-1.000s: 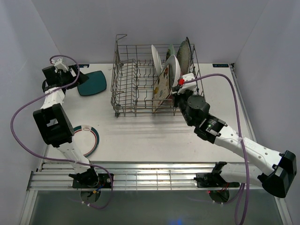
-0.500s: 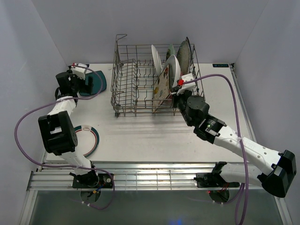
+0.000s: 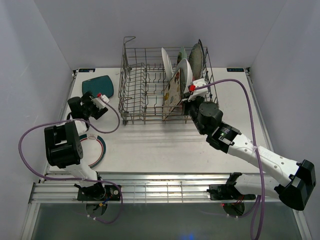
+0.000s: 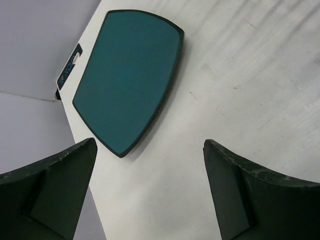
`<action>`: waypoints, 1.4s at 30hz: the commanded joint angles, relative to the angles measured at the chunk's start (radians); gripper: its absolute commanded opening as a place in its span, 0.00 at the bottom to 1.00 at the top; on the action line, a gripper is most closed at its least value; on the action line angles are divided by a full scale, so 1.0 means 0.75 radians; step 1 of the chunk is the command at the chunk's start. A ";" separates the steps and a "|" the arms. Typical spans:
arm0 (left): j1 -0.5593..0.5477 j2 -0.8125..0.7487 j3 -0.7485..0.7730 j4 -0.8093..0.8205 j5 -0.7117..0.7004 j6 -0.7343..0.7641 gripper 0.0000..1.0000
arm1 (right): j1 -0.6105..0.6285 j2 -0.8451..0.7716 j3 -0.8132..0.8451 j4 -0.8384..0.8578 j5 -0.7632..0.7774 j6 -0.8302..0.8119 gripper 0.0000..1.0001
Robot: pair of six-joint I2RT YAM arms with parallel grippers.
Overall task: Load the plates into the dish rack
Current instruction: Pick up the plate at the center of the board.
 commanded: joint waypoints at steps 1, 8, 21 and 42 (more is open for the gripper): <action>0.005 -0.011 -0.077 0.250 0.072 0.193 0.98 | 0.004 -0.019 0.004 0.056 -0.010 0.002 0.15; 0.007 0.069 -0.077 0.246 0.072 0.316 0.98 | 0.002 -0.029 -0.004 0.056 0.011 0.002 0.17; 0.001 0.196 -0.022 0.282 0.033 0.371 0.95 | 0.002 -0.027 -0.010 0.054 0.019 0.002 0.20; -0.021 0.472 0.211 0.256 -0.059 0.448 0.89 | 0.004 -0.001 -0.008 0.073 -0.032 0.043 0.21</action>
